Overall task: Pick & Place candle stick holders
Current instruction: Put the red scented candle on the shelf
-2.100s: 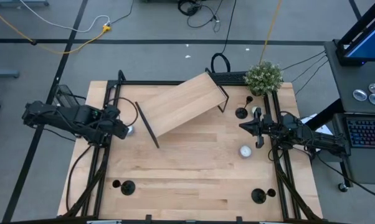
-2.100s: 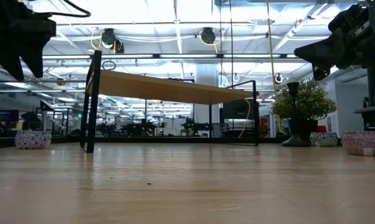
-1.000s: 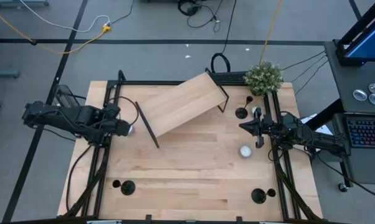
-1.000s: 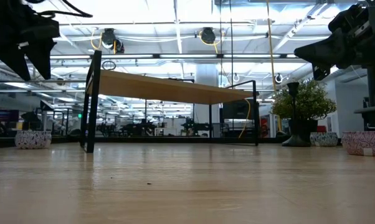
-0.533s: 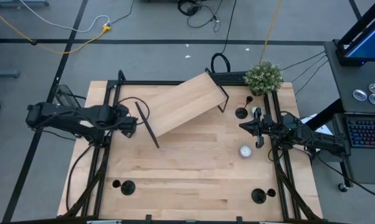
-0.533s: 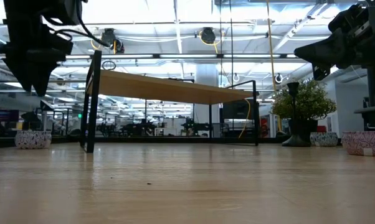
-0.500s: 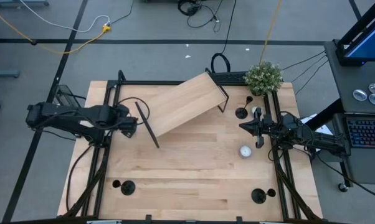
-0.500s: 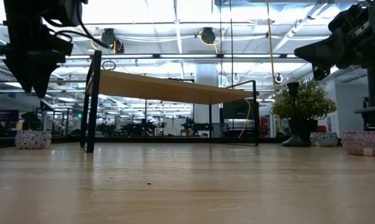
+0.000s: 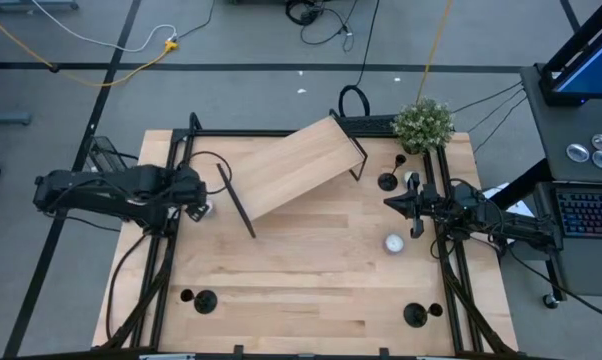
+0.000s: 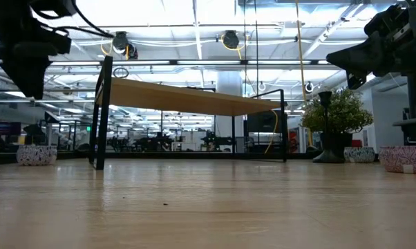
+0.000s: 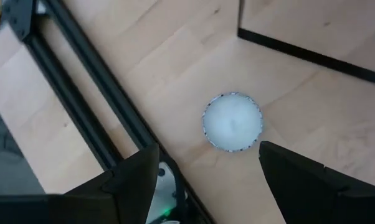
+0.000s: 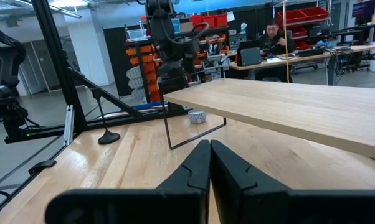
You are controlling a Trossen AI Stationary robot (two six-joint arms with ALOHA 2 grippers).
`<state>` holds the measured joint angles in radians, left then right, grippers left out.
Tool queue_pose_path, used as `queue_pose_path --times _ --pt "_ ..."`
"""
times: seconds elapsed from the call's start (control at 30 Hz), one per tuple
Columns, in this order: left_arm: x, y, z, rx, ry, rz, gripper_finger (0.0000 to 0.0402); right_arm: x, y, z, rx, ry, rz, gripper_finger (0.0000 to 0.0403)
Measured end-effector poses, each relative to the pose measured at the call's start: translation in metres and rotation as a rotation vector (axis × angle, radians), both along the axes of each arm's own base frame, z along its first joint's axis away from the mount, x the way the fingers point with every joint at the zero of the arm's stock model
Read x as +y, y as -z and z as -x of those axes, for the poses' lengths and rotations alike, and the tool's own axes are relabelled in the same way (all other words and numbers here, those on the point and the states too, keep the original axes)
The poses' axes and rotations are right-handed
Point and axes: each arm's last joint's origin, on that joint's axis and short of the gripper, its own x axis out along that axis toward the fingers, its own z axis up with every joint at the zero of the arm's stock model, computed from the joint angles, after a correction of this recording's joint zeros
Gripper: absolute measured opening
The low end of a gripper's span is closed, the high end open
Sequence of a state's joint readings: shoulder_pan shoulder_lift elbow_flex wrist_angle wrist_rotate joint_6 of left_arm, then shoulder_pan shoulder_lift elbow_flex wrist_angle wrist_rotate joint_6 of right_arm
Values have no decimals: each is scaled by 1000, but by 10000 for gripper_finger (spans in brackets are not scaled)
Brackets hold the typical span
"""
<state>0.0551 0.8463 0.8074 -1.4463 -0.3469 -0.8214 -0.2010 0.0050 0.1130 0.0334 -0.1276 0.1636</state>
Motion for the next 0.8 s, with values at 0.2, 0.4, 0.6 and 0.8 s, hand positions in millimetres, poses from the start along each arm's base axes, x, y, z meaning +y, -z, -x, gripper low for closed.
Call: queue_pose_path --times 0.2,0.4,0.6,0.8 --pt "-1 -1 11 -14 113 -13 273 0 0 0 0 0 0 4" --pt "-1 23 9 64 210 15 274 0 0 0 0 0 0 4" --pt "2 20 10 49 176 13 278 0 0 0 0 0 0 4" --pt "5 20 10 43 131 8 278 0 0 0 0 0 0 4"
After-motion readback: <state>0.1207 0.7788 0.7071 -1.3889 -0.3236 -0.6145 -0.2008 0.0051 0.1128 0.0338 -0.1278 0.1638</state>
